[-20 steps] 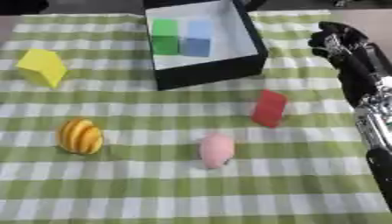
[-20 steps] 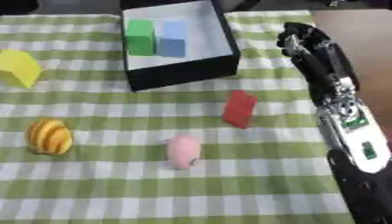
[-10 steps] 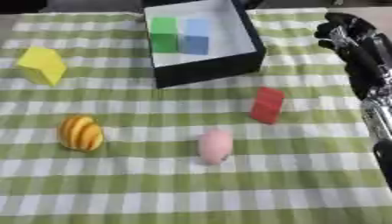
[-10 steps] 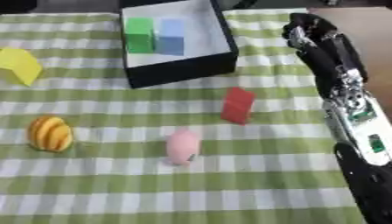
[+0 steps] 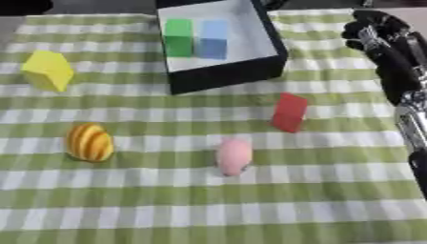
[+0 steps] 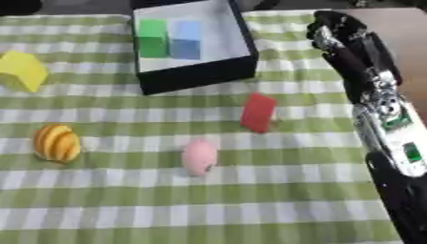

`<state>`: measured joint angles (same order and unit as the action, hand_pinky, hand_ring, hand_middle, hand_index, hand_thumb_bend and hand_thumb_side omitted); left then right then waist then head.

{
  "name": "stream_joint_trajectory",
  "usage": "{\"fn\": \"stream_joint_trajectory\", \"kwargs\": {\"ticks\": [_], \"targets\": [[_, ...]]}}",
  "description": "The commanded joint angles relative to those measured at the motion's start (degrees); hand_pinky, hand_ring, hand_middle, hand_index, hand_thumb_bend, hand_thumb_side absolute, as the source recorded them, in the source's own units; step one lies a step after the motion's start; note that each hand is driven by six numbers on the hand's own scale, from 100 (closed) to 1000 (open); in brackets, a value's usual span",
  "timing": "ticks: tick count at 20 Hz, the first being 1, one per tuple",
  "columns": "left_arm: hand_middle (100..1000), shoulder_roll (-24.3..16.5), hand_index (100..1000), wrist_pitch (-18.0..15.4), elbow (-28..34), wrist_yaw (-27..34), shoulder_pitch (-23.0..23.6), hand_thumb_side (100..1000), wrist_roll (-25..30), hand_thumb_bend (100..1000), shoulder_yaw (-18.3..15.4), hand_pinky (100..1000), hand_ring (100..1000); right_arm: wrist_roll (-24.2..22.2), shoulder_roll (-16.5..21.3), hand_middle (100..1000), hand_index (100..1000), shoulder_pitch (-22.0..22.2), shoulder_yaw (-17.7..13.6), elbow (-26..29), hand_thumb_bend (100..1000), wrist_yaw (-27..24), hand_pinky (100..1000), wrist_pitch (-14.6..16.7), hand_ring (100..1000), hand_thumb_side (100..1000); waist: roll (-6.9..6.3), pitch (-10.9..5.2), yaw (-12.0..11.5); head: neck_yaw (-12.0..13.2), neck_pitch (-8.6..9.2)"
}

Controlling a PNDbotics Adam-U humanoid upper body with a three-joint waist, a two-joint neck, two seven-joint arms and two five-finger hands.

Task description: Pick up objects on the table and place them in the box.

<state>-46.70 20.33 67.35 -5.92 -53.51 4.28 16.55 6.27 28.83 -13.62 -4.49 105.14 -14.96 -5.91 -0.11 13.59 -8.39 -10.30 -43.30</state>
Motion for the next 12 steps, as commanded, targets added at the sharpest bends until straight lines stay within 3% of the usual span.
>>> {"fn": "stream_joint_trajectory", "kwargs": {"ticks": [1,4,6,7,8,12], "targets": [[831,1.41,858,0.21,-4.21,-2.86,-3.94,722,2.94,260,0.98,829,830,-0.17,2.09,661,778,-0.55,-0.21,1.07,100,-0.03,840,0.05,768,479,-0.23,-2.04,-0.22,-0.16,0.01],[857,3.66,885,-2.11,-8.84,-5.66,-6.29,573,5.78,346,2.82,869,870,-0.24,2.23,661,778,-0.62,-0.11,1.11,100,0.01,839,0.04,768,478,-0.32,-1.98,-0.17,-0.07,0.14],[852,5.05,883,-4.02,-12.02,-7.62,-7.52,260,7.74,389,4.73,883,881,-0.34,2.30,661,778,-0.67,0.00,1.12,100,0.02,839,0.02,768,479,-0.36,-1.96,-0.09,0.08,0.12],[844,5.67,880,-4.97,-13.48,-8.58,-7.98,154,8.70,400,5.73,880,878,-0.40,2.30,661,778,-0.70,0.04,1.12,100,0.03,839,0.01,768,478,-0.38,-1.95,-0.06,0.17,0.09],[830,6.13,875,-5.96,-14.53,-9.58,-8.34,100,9.70,425,6.51,873,871,-0.42,2.28,661,778,-0.72,0.05,1.12,100,0.04,839,-0.01,768,479,-0.40,-1.95,-0.04,0.26,0.04],[807,6.34,841,-10.34,-16.53,-13.96,-8.90,100,14.08,465,7.75,869,864,-0.44,2.27,660,778,-0.79,0.09,1.11,100,0.00,839,-0.03,768,479,-0.49,-1.94,0.01,0.50,-0.09]]}}
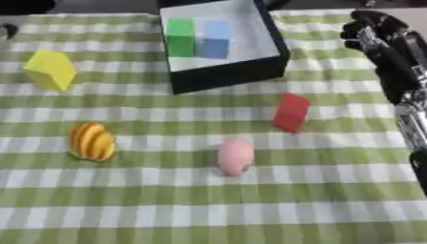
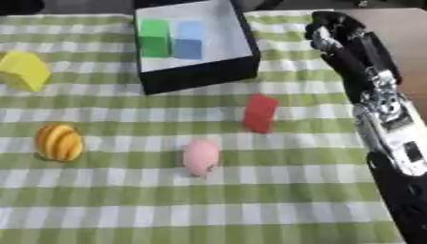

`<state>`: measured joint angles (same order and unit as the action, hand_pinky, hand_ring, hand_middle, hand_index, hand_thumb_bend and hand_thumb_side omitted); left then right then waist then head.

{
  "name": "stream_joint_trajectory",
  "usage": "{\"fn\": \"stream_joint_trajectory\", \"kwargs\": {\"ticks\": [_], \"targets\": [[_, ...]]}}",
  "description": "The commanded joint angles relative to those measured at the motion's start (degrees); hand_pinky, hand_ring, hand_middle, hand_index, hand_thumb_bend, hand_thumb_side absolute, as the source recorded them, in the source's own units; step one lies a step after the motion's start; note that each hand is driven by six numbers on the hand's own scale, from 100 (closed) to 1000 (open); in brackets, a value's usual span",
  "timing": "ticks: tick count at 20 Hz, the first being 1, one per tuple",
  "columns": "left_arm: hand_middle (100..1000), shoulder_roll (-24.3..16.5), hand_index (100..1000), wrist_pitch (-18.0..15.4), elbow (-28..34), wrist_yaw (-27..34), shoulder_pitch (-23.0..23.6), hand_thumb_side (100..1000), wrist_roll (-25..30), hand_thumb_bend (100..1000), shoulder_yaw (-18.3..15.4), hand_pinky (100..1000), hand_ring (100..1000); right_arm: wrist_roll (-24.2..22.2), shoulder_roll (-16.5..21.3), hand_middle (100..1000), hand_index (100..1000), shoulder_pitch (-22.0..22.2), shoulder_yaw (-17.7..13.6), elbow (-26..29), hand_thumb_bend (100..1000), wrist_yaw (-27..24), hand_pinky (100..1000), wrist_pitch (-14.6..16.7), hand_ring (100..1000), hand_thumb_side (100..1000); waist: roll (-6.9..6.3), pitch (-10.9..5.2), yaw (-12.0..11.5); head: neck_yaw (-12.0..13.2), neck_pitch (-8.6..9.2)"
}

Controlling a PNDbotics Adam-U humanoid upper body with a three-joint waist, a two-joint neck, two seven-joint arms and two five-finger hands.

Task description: Pick up objects on the table and place them in the box.

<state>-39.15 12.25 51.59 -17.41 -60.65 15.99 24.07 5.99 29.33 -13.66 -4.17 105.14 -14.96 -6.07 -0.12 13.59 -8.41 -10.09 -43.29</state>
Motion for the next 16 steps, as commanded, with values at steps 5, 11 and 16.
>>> {"fn": "stream_joint_trajectory", "kwargs": {"ticks": [5,11,16], "targets": [[807,-1.19,841,-7.82,-3.27,-8.03,-2.34,100,7.93,465,-2.53,869,864,-0.14,1.75,660,778,-0.71,-0.25,1.11,100,-0.02,839,0.14,768,479,-0.47,-1.97,-0.03,0.27,-0.18],[796,-1.75,863,-14.08,-3.07,-14.29,-3.24,100,14.19,707,-4.21,879,862,-0.15,2.02,659,777,-0.62,-0.21,1.07,100,0.13,838,0.09,767,480,-0.68,-1.64,0.02,0.59,-0.20],[798,-2.29,869,-19.59,-1.81,-19.80,-3.96,100,19.71,744,-6.41,876,862,-0.04,2.16,659,777,-0.65,-0.25,1.13,100,0.25,838,0.10,767,481,-0.87,-1.24,0.21,0.92,0.22]]}}
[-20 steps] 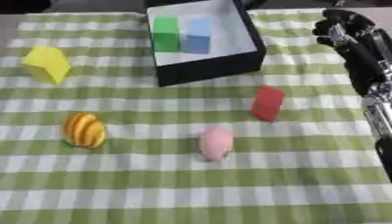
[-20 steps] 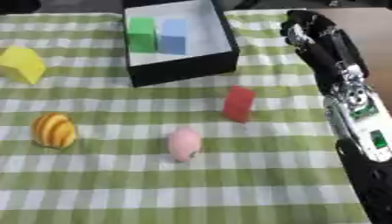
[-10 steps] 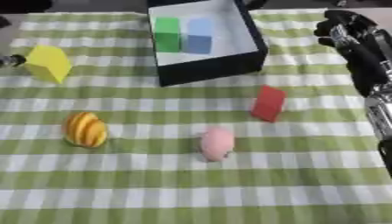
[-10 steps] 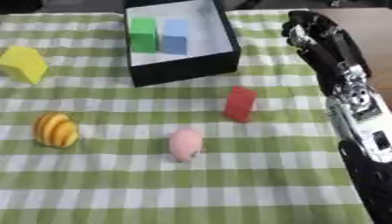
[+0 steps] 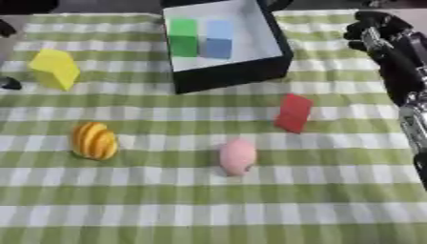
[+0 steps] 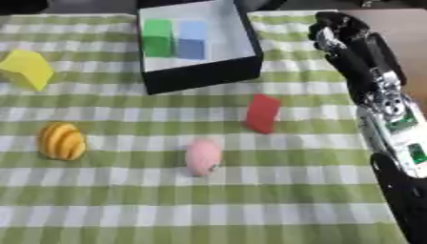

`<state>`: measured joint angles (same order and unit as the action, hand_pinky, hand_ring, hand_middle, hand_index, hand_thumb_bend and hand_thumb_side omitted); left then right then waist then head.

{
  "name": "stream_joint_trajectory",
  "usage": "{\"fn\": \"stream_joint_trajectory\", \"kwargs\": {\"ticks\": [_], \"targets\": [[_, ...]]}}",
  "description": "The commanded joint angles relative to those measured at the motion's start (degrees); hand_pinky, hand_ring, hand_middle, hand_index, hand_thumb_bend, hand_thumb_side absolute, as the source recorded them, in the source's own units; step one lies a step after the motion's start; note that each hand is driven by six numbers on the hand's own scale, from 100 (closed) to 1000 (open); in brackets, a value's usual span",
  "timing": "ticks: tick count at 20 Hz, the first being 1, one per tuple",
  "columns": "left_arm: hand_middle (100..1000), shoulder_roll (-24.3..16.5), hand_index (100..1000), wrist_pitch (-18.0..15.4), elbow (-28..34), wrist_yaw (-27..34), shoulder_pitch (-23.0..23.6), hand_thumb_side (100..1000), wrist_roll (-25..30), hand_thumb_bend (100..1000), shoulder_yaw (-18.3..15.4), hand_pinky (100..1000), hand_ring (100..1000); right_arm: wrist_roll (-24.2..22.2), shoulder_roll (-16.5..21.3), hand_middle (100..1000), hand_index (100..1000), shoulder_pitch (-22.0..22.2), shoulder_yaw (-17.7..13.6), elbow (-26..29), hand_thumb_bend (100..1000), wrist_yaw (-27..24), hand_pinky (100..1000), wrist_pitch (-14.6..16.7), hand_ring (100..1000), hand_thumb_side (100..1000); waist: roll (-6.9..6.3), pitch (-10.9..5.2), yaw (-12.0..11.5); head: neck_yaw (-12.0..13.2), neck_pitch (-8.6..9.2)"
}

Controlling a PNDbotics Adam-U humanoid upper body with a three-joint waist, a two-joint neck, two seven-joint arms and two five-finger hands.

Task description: Pick up objects on the table and place them in the box.

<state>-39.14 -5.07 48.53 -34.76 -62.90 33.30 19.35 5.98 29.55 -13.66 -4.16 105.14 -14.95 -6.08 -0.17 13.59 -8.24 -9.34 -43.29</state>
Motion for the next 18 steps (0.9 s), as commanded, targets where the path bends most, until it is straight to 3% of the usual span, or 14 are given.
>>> {"fn": "stream_joint_trajectory", "kwargs": {"ticks": [1,8,13,18], "targets": [[799,-2.30,869,-3.42,1.41,-3.59,-1.87,100,3.53,737,-2.37,875,862,0.00,1.92,659,777,-0.65,-0.27,1.13,100,0.25,838,0.10,767,482,-0.84,-1.10,0.09,0.14,0.33],[802,-1.65,863,-9.09,1.34,-9.86,-2.89,100,9.45,702,-7.04,872,858,0.13,1.99,659,777,-0.69,-0.34,1.16,100,0.47,838,0.08,767,485,-0.83,-0.21,0.75,-0.13,1.17],[793,-1.15,849,-9.57,1.39,-9.33,-3.53,100,9.79,619,-7.65,869,852,0.05,1.99,659,777,-0.81,-0.24,1.20,100,0.64,837,0.03,767,487,-0.79,0.30,1.26,0.08,1.88],[799,-0.74,850,-9.58,1.61,-8.39,-3.92,100,10.38,611,-7.25,869,852,-0.06,2.06,659,777,-1.04,-0.11,1.31,100,0.76,837,0.00,767,489,-0.85,0.91,1.93,0.36,2.65]]}}
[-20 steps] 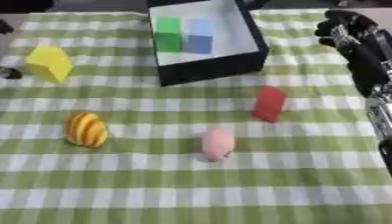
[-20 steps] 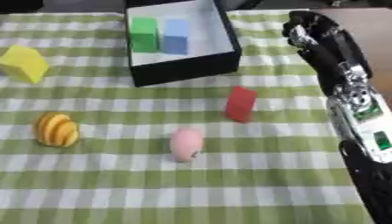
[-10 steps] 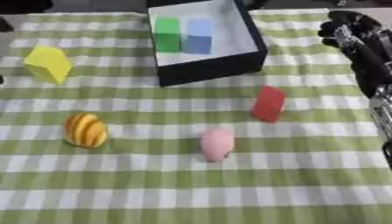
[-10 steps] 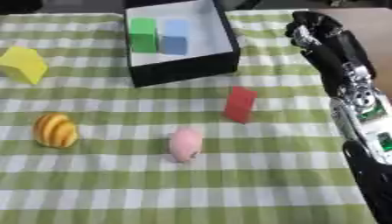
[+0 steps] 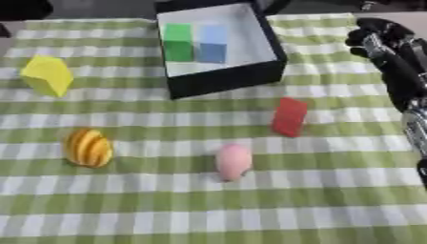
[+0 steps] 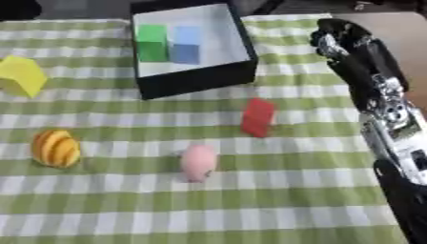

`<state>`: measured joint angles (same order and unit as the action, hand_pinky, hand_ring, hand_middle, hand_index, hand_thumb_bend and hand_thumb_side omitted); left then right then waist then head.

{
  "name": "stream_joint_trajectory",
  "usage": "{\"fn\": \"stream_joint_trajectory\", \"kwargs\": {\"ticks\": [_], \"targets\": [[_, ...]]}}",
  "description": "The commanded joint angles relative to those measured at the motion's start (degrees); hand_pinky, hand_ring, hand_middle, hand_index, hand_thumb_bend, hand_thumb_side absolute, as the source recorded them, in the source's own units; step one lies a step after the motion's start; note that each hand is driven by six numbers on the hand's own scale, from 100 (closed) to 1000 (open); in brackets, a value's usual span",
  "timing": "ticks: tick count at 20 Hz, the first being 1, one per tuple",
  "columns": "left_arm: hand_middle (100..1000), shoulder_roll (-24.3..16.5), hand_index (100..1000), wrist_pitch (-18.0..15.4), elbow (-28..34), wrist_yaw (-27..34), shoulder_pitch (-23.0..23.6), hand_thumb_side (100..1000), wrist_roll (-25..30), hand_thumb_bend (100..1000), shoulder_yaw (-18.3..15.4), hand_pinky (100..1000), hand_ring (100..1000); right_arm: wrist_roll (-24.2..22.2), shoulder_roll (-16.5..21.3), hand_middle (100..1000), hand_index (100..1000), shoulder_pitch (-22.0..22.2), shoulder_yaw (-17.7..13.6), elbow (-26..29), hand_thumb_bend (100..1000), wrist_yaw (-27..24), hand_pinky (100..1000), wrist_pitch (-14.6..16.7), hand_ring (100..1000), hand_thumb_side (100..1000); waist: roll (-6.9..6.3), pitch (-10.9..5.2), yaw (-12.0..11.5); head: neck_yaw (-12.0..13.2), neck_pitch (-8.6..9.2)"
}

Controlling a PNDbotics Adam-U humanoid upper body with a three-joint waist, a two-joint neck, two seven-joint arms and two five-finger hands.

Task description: Pick up objects on the table and place them in the box.

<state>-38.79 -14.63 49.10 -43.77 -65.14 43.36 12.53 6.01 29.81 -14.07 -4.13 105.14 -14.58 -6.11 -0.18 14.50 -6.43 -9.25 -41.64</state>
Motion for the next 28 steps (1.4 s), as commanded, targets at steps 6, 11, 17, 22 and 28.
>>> {"fn": "stream_joint_trajectory", "kwargs": {"ticks": [6,11,17,22,28], "targets": [[805,-0.26,851,0.24,1.11,0.48,-2.30,100,0.19,620,-0.40,868,852,-0.39,1.66,659,776,-0.93,0.13,1.31,100,0.56,837,-0.13,767,493,-1.00,0.75,1.01,4.10,1.89],[806,0.44,853,0.11,0.82,-1.52,-2.63,100,-0.22,659,-0.55,867,854,-0.47,1.60,658,776,-1.20,0.20,1.34,100,0.62,837,-0.17,767,494,-1.19,1.11,1.72,6.65,2.35],[804,1.25,851,-1.00,0.14,-5.91,-2.65,100,-2.31,678,-0.91,863,852,-0.39,1.39,657,775,-1.37,0.23,1.31,100,0.69,836,-0.23,766,496,-1.31,1.64,2.39,6.94,2.78],[802,1.91,847,-0.97,-1.76,-9.04,-2.90,100,-4.71,665,-2.21,861,850,-0.42,1.19,656,775,-1.45,0.30,1.26,100,0.86,836,-0.37,765,500,-1.35,2.14,2.81,7.19,3.09],[805,2.50,846,-1.06,-3.12,-13.09,-3.10,100,-6.63,654,-3.03,859,852,-0.53,0.95,655,775,-1.79,0.43,1.27,100,1.01,835,-0.51,764,504,-1.46,2.84,3.45,7.58,3.52]]}}
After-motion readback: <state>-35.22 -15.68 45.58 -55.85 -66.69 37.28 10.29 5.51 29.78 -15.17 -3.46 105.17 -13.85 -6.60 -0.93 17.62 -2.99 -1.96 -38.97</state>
